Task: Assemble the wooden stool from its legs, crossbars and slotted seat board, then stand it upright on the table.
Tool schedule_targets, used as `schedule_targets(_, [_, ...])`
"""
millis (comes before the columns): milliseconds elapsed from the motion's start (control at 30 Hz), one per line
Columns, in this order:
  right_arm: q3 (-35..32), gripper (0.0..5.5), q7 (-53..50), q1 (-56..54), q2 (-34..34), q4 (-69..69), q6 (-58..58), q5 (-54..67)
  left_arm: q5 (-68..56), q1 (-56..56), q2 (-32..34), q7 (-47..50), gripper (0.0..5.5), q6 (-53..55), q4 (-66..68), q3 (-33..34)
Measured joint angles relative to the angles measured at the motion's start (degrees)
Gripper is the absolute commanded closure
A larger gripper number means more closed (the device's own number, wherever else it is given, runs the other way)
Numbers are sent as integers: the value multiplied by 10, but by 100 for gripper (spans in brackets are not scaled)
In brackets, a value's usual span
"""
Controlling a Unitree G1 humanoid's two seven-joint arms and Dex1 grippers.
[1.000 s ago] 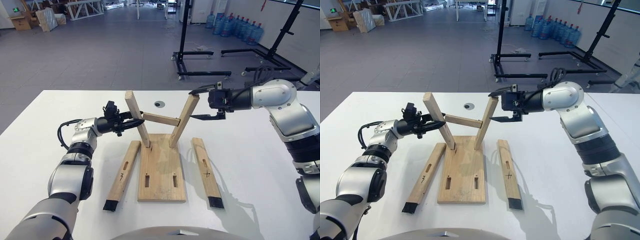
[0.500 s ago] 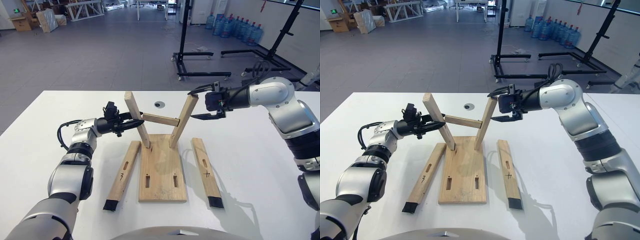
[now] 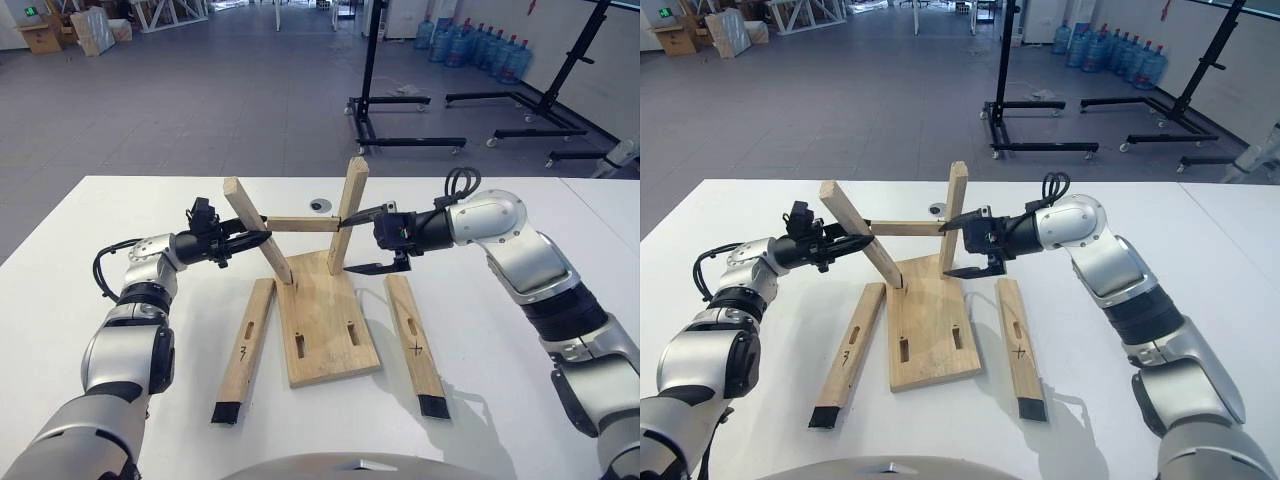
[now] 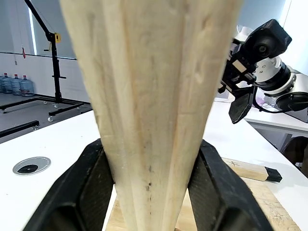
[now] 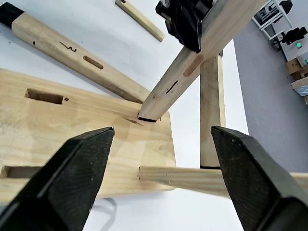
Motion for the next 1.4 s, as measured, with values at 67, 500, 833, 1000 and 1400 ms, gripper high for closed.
schedule_targets(67, [5,180,-15,0,14,12,-1,-23,1,-2,0,-1,347,0,0,-1])
schedule_targets(500, [-21,180,-296,-90,190,140,-81,-155,14,-19,0,-2,347,1,1,-26])
schedule_targets(833, [76,180,-210,-263,245,458,-208,-250,16,-25,-1,-1,347,1,2,-34])
schedule_targets(1000, [79,180,-169,-285,249,506,-240,-250,16,-25,-1,-1,347,0,2,-34])
schedule_targets(1400, [85,180,-141,-222,231,386,-216,-250,17,-23,-1,-2,347,-2,5,-36])
